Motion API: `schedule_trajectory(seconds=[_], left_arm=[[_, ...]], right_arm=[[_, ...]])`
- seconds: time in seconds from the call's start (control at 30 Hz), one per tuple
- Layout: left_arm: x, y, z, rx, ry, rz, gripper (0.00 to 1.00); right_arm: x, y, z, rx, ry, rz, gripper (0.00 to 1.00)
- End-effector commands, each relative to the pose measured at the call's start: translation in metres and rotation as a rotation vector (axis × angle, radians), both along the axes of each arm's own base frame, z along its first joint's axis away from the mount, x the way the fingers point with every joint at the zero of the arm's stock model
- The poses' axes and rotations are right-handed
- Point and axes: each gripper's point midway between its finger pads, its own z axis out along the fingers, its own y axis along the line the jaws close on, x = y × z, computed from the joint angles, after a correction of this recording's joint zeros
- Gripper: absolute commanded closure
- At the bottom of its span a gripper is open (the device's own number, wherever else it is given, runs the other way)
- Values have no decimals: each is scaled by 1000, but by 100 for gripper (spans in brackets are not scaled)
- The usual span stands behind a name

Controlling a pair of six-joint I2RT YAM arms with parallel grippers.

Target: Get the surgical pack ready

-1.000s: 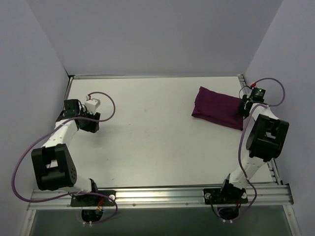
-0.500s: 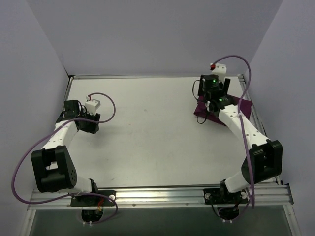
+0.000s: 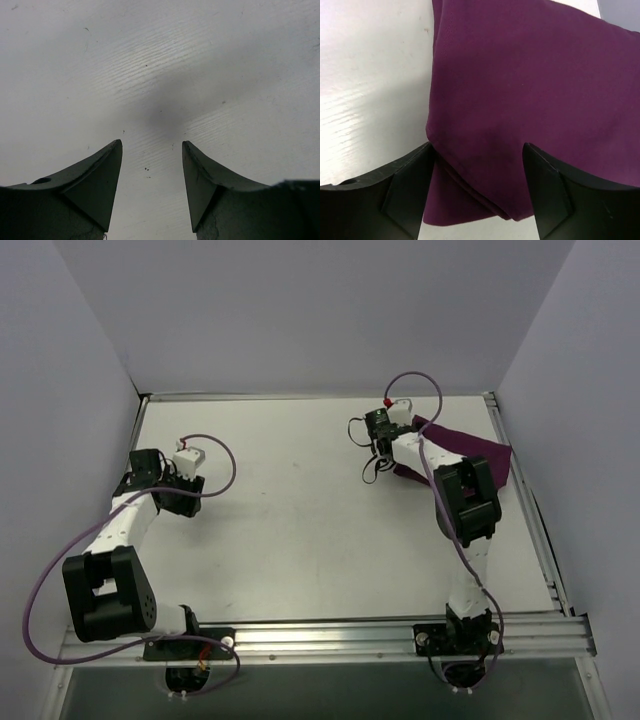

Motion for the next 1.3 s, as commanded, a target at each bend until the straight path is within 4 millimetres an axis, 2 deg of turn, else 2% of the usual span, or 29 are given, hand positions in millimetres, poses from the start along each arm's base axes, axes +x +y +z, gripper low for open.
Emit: schedule_trajectory(seconds=[0.0,0.1,0.13,0.2,0.23,0.33,0.37,0.4,0.43,0.47,0.5,0.6,0.67,0.8,0.97,1.1,1.23,1.27], left_arm=[[2,-1,10,-3,-40,-24,40],[1,-2,10,-2,-39,-28,40],[1,-1,10,-3,-41,-28,40],[1,-1,10,0,-42,-28,39],[1,-1,10,0,-42,-28,39],[3,-2,11,-5,-45,-34,39],[4,-2,11,-7,-47,-33,39],[4,-3,11,-11,-44,-35,39],[5,-3,11,-14,-44,-36,39],[5,-4,12,-19,-47,-38,39],[6,-5,11,-24,-45,-37,39],[9,-7,11,-37,-50,-42,39],[11,-8,11,-43,-54,-45,39],[12,-10,7,-61,-42,-45,39],[7,-12,1,-64,-37,-49,39],[9,-11,4,-58,-50,-48,39],[8,-9,6,-48,-52,-48,39],[8,-9,7,-46,-55,-49,39]], right_arm=[[10,-6,17,-47,-20,-33,35],[2,-12,-6,-71,50,-36,45],[-1,-14,-10,-72,63,-36,56],[-7,-14,-11,-69,71,-30,69],[-18,-13,-18,-78,96,-19,81],[-33,-11,-9,-85,98,16,97],[-48,-12,-18,-98,138,33,99],[-54,-12,-11,-93,135,44,100],[-63,-14,-12,-96,158,56,100],[-80,-20,-20,-116,213,62,100],[-87,-22,-15,-112,219,69,100],[-117,-31,-18,-113,286,80,100],[-128,-31,-21,-97,321,100,100],[-135,-29,-17,-114,389,160,100],[-158,-50,-17,-231,537,169,100],[-158,-39,-26,-181,555,229,100],[-157,-38,-21,-175,538,224,100],[-155,-36,-19,-161,523,224,97]])
